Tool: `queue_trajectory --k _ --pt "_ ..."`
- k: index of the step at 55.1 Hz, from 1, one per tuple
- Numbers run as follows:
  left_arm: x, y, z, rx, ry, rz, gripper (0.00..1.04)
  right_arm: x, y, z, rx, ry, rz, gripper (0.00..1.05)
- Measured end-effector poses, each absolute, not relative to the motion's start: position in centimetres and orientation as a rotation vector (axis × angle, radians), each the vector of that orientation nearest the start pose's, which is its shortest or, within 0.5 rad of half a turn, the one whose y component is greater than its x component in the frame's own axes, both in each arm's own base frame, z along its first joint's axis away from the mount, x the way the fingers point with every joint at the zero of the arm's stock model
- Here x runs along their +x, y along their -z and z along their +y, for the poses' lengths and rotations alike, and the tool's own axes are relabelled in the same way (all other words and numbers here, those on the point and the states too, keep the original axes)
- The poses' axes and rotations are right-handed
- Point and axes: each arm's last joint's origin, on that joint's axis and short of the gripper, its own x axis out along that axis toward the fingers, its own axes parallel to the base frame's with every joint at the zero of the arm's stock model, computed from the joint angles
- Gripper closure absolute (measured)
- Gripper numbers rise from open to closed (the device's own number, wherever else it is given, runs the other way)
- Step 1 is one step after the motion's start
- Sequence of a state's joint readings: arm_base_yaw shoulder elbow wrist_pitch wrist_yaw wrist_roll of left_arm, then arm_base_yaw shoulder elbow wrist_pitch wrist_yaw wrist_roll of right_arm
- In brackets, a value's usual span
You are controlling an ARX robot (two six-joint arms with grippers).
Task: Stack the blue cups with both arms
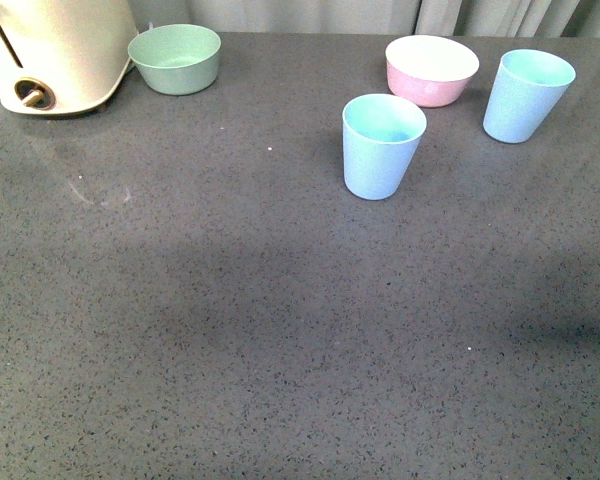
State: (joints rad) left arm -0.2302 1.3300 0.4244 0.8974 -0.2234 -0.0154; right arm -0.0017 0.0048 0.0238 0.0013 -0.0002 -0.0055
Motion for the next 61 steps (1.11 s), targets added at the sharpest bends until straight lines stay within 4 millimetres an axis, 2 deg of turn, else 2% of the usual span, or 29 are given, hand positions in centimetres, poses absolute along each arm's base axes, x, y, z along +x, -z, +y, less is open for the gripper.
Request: queue_trajectory --k 21,35,40,49,61 --pt "18.9 -18.3 -2.0 -0.010 0.004 0.007 1.03 9.6 -17.1 0.0 -0.006 0.002 -0.020 0.09" --pt "16.8 -17.7 -1.1 -0.010 0.005 0.008 1.03 9.6 -17.1 0.0 -0.006 0.002 -0.020 0.09" --pt "16.0 -17.3 -0.2 -0.010 0.009 0.012 1.03 9.6 -17.1 0.0 -0.006 0.002 -0.020 0.09" --pt "14.9 -16.3 -0.1 -0.009 0.004 0.015 1.03 9.6 -17.1 0.0 -0.006 0.001 -0.020 0.09" --pt "13.7 -16.7 -0.1 -0.009 0.004 0.001 1.03 9.6 -17.1 0.0 -0.006 0.002 -0.020 0.09"
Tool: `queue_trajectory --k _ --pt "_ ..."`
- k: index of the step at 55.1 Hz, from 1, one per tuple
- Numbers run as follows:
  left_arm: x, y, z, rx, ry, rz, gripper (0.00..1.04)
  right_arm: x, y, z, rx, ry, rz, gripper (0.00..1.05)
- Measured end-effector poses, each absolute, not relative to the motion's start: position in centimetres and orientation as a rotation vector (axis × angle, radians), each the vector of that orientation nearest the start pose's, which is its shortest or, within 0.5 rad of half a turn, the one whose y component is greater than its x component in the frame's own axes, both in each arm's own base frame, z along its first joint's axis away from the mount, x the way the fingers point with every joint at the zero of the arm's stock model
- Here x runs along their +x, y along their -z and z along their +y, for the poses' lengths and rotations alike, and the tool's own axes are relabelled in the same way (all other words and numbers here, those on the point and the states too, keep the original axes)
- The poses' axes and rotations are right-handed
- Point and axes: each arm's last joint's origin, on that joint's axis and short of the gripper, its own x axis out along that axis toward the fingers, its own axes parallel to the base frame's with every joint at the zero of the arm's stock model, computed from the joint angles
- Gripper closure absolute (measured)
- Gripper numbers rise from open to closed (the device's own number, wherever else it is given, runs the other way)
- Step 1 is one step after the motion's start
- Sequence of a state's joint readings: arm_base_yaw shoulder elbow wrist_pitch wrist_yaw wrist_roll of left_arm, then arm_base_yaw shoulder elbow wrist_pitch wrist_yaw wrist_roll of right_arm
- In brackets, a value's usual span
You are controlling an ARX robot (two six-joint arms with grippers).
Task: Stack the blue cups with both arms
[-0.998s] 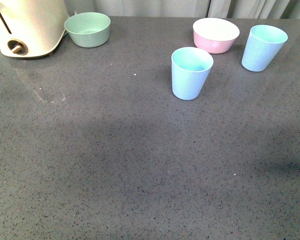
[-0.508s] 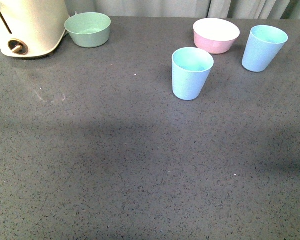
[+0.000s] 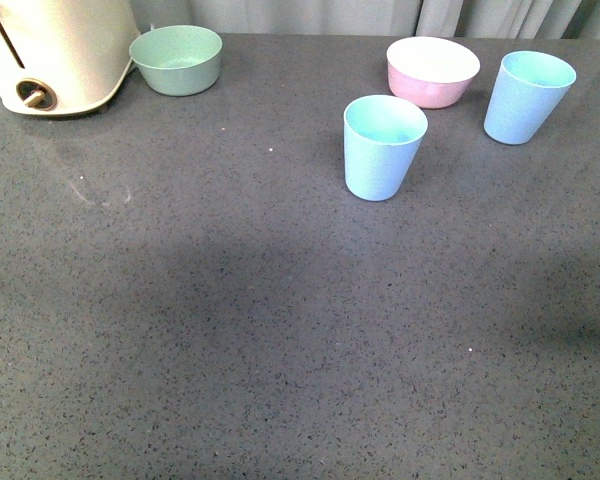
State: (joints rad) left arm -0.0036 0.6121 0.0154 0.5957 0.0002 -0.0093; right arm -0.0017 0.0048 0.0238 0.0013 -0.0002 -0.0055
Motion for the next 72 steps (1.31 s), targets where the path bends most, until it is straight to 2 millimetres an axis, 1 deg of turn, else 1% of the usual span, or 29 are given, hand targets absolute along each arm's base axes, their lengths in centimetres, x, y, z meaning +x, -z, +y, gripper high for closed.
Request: queue_trajectory --k 14,36,52,56,59,72 --pt "12.5 -17.1 0.0 -0.009 0.003 -0.012 1.03 9.6 -17.1 0.0 -0.006 0.002 -0.020 0.09" --pt "11.3 -17.2 0.0 -0.009 0.004 -0.016 1.03 9.6 -17.1 0.0 -0.006 0.002 -0.020 0.09" --pt "10.8 -17.1 0.0 -0.009 0.004 -0.015 1.03 9.6 -17.1 0.0 -0.006 0.002 -0.020 0.09" --pt "10.1 -16.7 0.0 -0.008 0.004 0.020 1.03 9.6 -17.1 0.0 -0.006 0.002 -0.020 0.09" --pt "9.8 -16.8 0.0 -0.009 0.004 -0.001 1.03 9.7 -17.1 0.0 -0.006 0.002 -0.020 0.09" --pt "9.7 -16.8 0.0 -0.008 0.004 -0.010 1.03 9.6 -17.1 0.0 -0.006 0.002 -0.020 0.09"
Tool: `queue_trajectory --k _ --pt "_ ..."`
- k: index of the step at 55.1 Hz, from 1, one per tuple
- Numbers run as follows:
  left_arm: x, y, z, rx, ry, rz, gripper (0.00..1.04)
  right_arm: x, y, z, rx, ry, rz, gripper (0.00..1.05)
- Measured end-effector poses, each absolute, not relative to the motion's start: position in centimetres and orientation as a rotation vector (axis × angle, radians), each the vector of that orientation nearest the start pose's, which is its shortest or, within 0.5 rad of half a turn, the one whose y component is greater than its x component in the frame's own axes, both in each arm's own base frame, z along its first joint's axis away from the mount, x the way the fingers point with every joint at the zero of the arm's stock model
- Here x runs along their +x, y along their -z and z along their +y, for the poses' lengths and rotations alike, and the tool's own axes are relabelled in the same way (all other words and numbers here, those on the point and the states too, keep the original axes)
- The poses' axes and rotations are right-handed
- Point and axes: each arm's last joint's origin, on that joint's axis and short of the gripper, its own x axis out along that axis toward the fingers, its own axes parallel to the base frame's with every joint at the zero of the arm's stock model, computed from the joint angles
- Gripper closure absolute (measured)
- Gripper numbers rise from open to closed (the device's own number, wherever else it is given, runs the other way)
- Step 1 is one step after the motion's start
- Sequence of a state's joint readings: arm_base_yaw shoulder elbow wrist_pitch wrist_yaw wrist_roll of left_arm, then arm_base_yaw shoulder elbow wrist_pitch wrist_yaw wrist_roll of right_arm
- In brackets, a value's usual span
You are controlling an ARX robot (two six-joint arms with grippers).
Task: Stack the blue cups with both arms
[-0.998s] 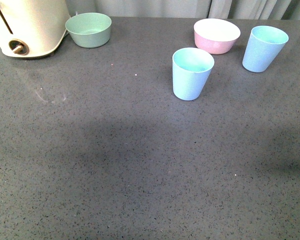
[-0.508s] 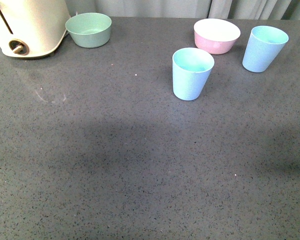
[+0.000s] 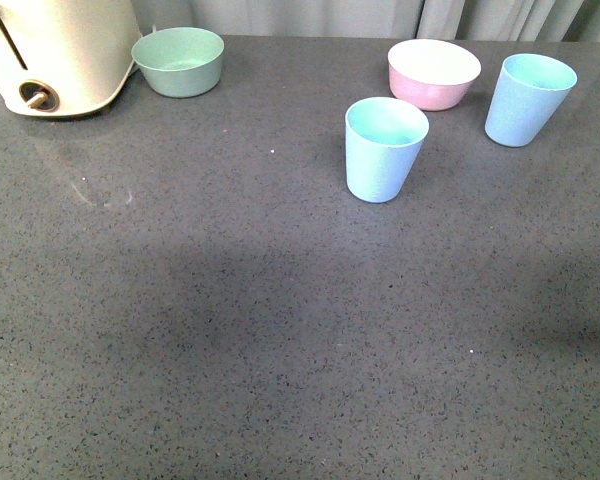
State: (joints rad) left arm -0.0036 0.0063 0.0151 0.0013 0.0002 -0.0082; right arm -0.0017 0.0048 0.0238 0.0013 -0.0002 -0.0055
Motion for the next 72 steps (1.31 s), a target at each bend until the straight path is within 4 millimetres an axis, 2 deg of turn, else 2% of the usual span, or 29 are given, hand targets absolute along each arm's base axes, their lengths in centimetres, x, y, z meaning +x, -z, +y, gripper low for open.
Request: queue_trajectory --k 3,5,15,22,25,31,34,37,41,49,54,63,72 --pt "9.7 -16.8 0.0 -0.009 0.004 -0.010 1.03 9.6 -17.1 0.0 -0.006 0.002 -0.020 0.09" --pt "9.7 -16.8 0.0 -0.009 0.004 -0.010 0.98 9.6 -17.1 0.0 -0.006 0.002 -0.020 0.09" --pt "9.7 -16.8 0.0 -0.009 0.004 -0.010 0.68 9.7 -17.1 0.0 0.003 0.006 -0.012 0.09" --pt "9.7 -16.8 0.0 -0.008 0.004 -0.010 0.45 10.2 -16.7 -0.7 0.126 0.075 0.381 0.09" --pt "9.7 -16.8 0.0 -0.008 0.004 -0.010 0.36 10.9 -16.9 -1.3 0.151 0.077 0.417 0.09" --pt "9.7 -16.8 0.0 -0.008 0.004 -0.010 0.17 12.9 -19.3 -2.8 0.096 0.064 0.381 0.09" --pt "9.7 -16.8 0.0 -0.008 0.003 -0.010 0.07 15.0 -20.8 -3.5 0.012 0.021 0.364 0.09" --pt "9.7 -16.8 0.0 -0.007 0.004 -0.010 0.09 16.5 -22.0 -3.8 -0.050 -0.025 0.351 0.09" --pt "9.7 -16.8 0.0 -0.007 0.004 -0.010 0.09 19.8 -23.0 -4.4 -0.169 -0.096 0.382 0.09" --pt "9.7 -16.8 0.0 -0.007 0.004 -0.010 0.09 28.6 -23.0 -5.2 -0.408 -0.302 0.573 0.09" --pt "9.7 -16.8 0.0 -0.007 0.004 -0.010 0.09 33.3 -22.9 -4.9 -0.519 -0.409 0.632 0.09" --pt "9.7 -16.8 0.0 -0.007 0.004 -0.010 0.09 38.5 -22.5 -3.4 -0.671 -0.520 0.667 0.09" --pt "9.7 -16.8 0.0 -0.007 0.004 -0.010 0.09 41.6 -20.8 -1.9 -0.765 -0.589 0.711 0.09"
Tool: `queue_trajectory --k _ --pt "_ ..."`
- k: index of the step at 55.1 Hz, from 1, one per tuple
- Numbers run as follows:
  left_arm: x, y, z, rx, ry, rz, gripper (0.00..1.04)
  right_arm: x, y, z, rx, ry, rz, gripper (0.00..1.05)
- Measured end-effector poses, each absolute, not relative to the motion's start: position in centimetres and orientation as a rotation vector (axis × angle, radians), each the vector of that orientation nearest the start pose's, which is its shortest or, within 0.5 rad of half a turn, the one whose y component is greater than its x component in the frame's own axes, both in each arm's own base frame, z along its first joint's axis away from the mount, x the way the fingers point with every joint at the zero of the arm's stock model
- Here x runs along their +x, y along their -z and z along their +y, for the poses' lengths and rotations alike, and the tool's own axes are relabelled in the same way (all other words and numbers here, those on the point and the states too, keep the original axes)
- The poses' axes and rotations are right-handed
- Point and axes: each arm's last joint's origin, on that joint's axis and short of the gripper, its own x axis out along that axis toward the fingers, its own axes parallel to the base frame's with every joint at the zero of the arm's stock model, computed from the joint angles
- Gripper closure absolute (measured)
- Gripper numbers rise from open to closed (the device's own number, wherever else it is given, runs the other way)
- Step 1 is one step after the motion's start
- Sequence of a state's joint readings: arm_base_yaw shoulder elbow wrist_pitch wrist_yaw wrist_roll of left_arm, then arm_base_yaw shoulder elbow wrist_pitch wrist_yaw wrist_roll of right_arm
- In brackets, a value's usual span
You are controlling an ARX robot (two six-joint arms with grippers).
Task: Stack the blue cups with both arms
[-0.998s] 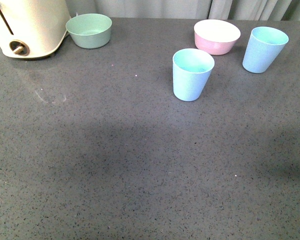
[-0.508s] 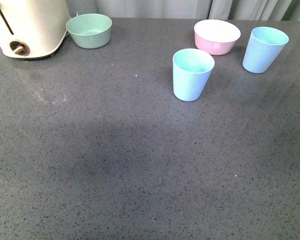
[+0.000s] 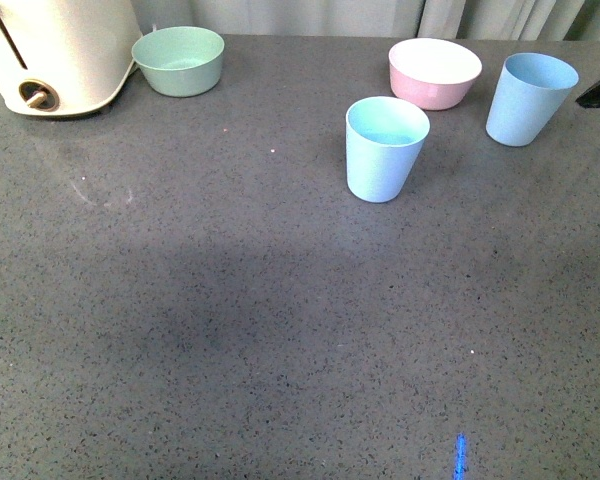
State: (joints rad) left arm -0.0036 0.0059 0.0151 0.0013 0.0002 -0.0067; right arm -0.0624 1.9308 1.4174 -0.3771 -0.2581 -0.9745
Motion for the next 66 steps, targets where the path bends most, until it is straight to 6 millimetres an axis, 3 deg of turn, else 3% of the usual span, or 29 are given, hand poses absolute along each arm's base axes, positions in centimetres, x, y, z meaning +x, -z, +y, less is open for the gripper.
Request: queue_trajectory --k 16,39,43,48,66 --pt "9.7 -16.8 0.0 -0.007 0.004 -0.010 0.09 44.7 -17.7 -0.4 -0.823 -0.664 0.782 0.09" --pt "9.7 -16.8 0.0 -0.007 0.003 -0.010 0.09 48.0 -16.0 1.2 -0.846 -0.701 0.808 0.10" --pt "9.7 -16.8 0.0 -0.007 0.004 -0.010 0.09 48.4 -15.9 1.4 -0.850 -0.702 0.807 0.19" --pt "9.7 -16.8 0.0 -0.007 0.004 -0.010 0.09 48.8 -15.7 1.6 -0.854 -0.700 0.807 0.40" --pt "9.7 -16.8 0.0 -0.007 0.003 -0.010 0.09 48.8 -15.8 1.5 -0.843 -0.712 0.816 0.85"
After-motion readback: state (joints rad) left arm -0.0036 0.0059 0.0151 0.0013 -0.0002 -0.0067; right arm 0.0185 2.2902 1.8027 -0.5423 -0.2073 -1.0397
